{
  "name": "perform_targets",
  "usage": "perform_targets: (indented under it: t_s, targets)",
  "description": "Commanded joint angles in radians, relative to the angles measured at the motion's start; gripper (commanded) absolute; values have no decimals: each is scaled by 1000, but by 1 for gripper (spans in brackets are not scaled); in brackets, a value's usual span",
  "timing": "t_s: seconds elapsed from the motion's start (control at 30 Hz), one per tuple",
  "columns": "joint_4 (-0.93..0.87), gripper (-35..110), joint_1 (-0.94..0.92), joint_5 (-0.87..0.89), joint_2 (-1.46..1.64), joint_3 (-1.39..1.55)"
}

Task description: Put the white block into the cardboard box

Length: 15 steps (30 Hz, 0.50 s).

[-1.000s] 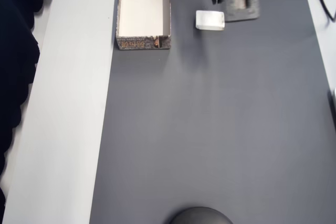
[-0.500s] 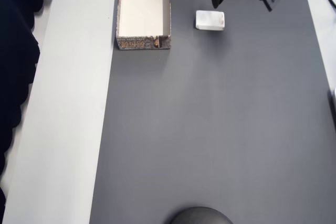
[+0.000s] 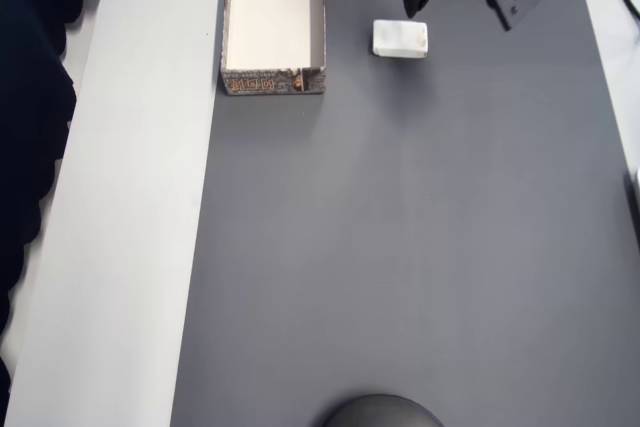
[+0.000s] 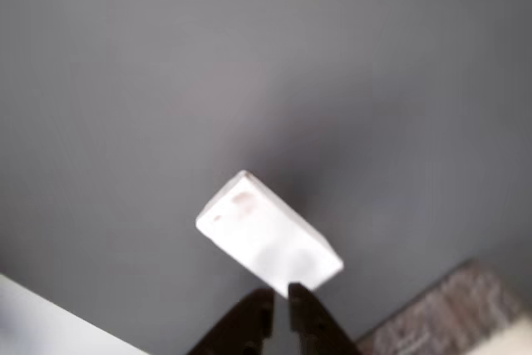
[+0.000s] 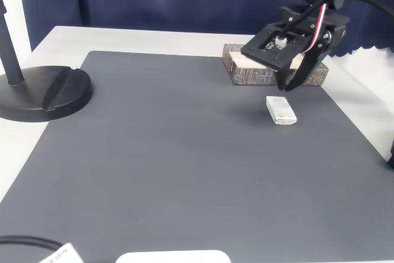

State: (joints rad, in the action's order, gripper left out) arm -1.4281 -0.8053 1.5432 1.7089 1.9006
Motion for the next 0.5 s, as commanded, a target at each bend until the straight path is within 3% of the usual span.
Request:
perform_targets:
  t_s: [0.0,0.23,0.47]
  targets:
    - [-21,-2,-29,262,2,-60]
    - [-46,-2,-67,627,-20,-41]
    - [-48,-1,-69,810,-21,-49]
